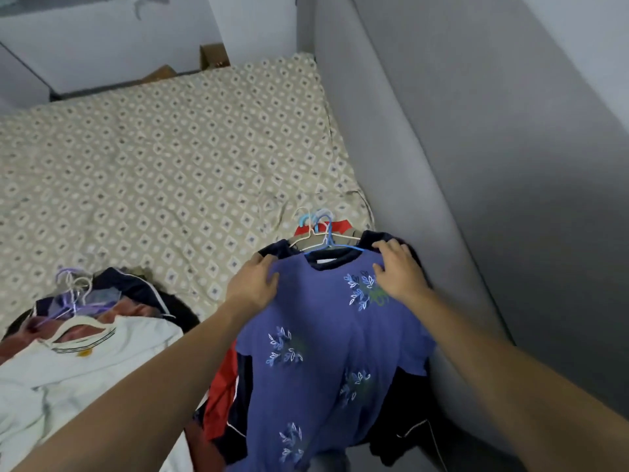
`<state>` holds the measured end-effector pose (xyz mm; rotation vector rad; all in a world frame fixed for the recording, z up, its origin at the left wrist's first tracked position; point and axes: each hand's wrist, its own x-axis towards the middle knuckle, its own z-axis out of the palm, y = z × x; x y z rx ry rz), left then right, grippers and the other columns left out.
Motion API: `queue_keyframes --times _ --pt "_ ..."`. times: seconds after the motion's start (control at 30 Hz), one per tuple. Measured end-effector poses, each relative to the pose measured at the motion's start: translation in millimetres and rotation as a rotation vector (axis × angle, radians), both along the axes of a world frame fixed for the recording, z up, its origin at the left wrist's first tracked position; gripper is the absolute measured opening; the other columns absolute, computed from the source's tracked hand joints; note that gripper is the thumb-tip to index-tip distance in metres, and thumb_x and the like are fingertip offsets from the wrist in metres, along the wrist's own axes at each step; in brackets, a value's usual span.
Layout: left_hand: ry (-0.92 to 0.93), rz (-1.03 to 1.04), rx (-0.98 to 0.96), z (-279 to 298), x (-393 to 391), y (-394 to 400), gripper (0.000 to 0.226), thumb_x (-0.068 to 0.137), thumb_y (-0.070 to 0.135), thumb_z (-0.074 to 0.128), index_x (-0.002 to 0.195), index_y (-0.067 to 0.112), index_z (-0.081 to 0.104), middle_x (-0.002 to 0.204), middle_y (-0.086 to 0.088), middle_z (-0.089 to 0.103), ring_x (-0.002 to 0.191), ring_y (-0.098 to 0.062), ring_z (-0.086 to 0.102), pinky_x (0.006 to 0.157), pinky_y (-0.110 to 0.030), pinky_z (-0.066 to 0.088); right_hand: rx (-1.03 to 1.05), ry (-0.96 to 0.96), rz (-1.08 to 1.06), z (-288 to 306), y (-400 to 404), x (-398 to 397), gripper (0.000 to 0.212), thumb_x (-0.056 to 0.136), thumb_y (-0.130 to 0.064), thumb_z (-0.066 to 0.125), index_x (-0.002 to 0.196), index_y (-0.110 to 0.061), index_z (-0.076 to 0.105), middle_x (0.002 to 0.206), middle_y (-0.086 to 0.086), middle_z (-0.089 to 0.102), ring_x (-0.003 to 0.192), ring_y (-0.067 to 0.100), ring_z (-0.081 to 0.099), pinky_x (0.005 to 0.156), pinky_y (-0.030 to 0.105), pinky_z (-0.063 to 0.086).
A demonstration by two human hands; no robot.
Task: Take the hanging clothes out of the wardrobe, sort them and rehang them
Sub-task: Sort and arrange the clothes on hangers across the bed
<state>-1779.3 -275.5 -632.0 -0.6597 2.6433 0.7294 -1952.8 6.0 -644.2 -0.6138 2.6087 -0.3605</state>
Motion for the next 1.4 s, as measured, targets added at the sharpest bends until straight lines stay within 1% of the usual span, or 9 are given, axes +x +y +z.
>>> queue_keyframes --times 0.1,0.3,0.53,0.67,0.8,0.9,1.03,1.27,1.4 --pt "-0.025 0.002 -0.012 1 23 -6 0.043 0.104 0.033 0.052 0.146 0.023 0.05 0.131 -0.006 0.053 0.115 -0.033 0.06 0.088 -0.045 0.053 0.013 -0.017 0.071 -3 -13 14 0.043 0.095 -0.019 0.062 0.138 -0.016 0.055 0.125 0.008 0.055 0.12 0.032 0.051 0.092 0.045 0.05" --pt "-0.083 0.078 -0.112 21 96 -32 0.054 0.099 0.047 0.041 0.147 0.025 0.05 0.123 -0.004 0.058 0.114 -0.033 0.06 0.081 -0.044 0.051 -0.035 -0.08 0.276 11 -82 60 0.048 0.104 -0.039 0.055 0.147 -0.021 0.047 0.133 0.001 0.055 0.127 0.027 0.05 0.101 0.045 0.046" --pt "-0.15 0.275 -0.184 50 215 -83 0.068 0.093 0.054 0.031 0.152 0.024 0.046 0.132 -0.005 0.056 0.125 -0.031 0.053 0.091 -0.045 0.047 -0.08 -0.177 0.424 39 -179 155 0.056 0.107 -0.043 0.051 0.157 -0.022 0.037 0.159 0.002 0.043 0.15 0.029 0.034 0.115 0.046 0.037" --pt "-0.169 0.408 -0.188 53 303 -120 0.059 0.103 0.051 0.037 0.155 0.025 0.04 0.141 -0.004 0.052 0.131 -0.029 0.049 0.099 -0.045 0.044 -0.116 -0.202 0.529 38 -238 229 0.054 0.106 -0.042 0.053 0.155 -0.023 0.04 0.153 0.001 0.047 0.145 0.027 0.04 0.112 0.045 0.04" --pt "-0.189 0.485 -0.165 32 387 -168 0.063 0.102 0.055 0.036 0.157 0.025 0.038 0.148 -0.004 0.051 0.134 -0.029 0.048 0.106 -0.047 0.044 -0.148 -0.214 0.568 20 -294 303 0.053 0.102 -0.042 0.057 0.15 -0.022 0.046 0.142 0.0 0.054 0.131 0.025 0.051 0.103 0.043 0.045" --pt "-0.202 0.502 -0.129 3 438 -214 0.075 0.093 0.06 0.026 0.156 0.023 0.041 0.148 -0.006 0.052 0.134 -0.032 0.05 0.105 -0.048 0.044 -0.121 -0.255 0.565 -4 -333 349 0.055 0.103 -0.042 0.057 0.152 -0.022 0.044 0.146 0.001 0.052 0.135 0.025 0.046 0.107 0.044 0.043" --pt "-0.219 0.469 -0.109 -29 481 -283 0.061 0.104 0.051 0.04 0.158 0.023 0.034 0.155 -0.006 0.046 0.138 -0.03 0.046 0.111 -0.049 0.04 -0.055 -0.301 0.501 -42 -390 391 0.056 0.103 -0.037 0.059 0.154 -0.021 0.043 0.152 0.002 0.047 0.142 0.023 0.04 0.116 0.041 0.035" --pt "-0.032 0.433 -0.11 -90 485 -413 0.055 0.107 0.043 0.046 0.155 0.016 0.039 0.146 -0.013 0.049 0.131 -0.037 0.049 0.1 -0.051 0.046 -0.023 -0.219 0.392 -105 -487 395 0.06 0.099 -0.026 0.063 0.154 -0.022 0.04 0.154 0.003 0.043 0.141 0.029 0.039 0.109 0.048 0.044" --pt "-0.072 0.411 -0.084 -124 474 -449 0.053 0.107 0.041 0.047 0.152 0.013 0.041 0.142 -0.015 0.051 0.13 -0.038 0.049 0.104 -0.052 0.044 0.087 -0.197 0.399 -131 -504 394 0.06 0.101 -0.029 0.063 0.154 -0.016 0.04 0.155 0.009 0.044 0.138 0.034 0.042 0.103 0.048 0.046"
